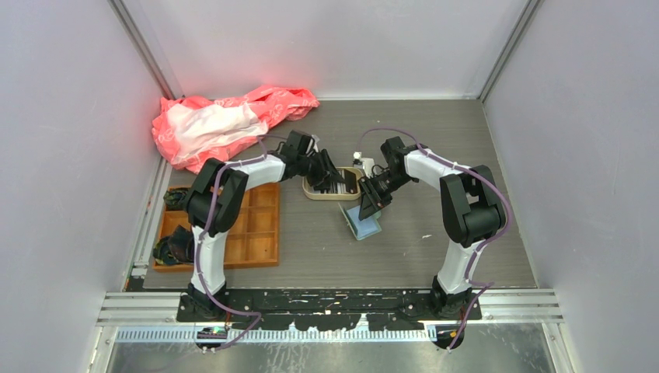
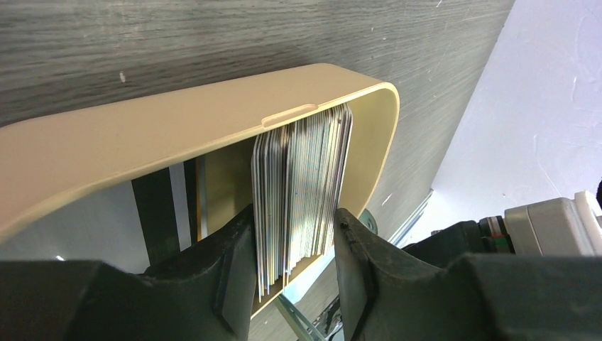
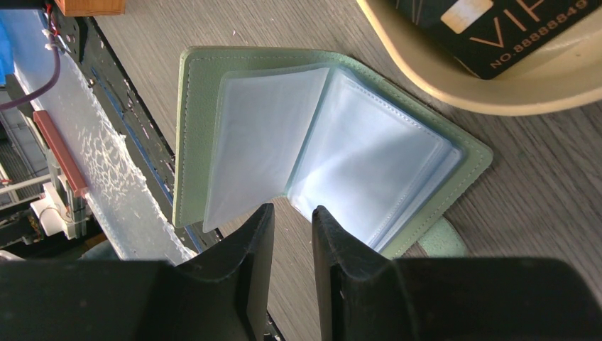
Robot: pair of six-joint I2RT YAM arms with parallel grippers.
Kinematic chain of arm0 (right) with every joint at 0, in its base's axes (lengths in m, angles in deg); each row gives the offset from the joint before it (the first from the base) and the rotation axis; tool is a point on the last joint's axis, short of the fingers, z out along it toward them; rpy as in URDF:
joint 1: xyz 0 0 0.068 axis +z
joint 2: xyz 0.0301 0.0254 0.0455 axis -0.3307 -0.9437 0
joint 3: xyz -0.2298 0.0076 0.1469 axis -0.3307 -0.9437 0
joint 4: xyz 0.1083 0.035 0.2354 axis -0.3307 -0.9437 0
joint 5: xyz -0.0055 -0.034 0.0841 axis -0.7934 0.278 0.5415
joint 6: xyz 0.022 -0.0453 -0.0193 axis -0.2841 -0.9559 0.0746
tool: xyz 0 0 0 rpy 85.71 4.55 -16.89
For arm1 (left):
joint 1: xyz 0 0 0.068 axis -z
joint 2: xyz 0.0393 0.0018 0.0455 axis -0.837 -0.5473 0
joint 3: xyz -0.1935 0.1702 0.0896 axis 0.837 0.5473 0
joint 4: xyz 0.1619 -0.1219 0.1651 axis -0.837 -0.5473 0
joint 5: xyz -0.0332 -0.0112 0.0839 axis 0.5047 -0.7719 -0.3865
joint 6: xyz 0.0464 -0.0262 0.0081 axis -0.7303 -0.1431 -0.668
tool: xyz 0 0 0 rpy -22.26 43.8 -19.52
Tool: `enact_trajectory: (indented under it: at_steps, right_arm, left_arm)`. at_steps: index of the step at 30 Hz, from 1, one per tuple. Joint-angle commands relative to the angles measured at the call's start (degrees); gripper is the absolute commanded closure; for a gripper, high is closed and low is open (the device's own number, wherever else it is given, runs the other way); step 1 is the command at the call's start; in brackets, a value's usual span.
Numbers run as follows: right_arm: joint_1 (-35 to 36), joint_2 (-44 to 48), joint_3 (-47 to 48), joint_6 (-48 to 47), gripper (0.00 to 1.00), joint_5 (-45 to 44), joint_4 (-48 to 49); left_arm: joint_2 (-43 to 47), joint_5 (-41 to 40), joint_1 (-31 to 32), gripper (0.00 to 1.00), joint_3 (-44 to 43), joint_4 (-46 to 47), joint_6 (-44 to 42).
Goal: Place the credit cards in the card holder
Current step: Pick up the credit card from the storage box.
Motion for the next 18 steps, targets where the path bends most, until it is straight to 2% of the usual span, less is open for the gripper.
enact_trajectory:
  at_steps: [1,7,18]
  right_arm:
    - [0.00,2.64,0.70,-0.97,0.68,1.08,-0.47]
    - [-0.05,2.83,0.70,-1.04,0.68,0.95,-0.51]
    - [-0.19,2.82,0.63,-1.06,0.68,1.14,-0.51]
  left_arm:
    - [-0.56,2.10,0.70,0.57,-0.01,5.02,1.92]
    - [0.64,2.74,0.68,0.60,0.69,7.53,3.07]
    - [4.34,2.57,-0.59,0.61,2.79,5.93,2.05]
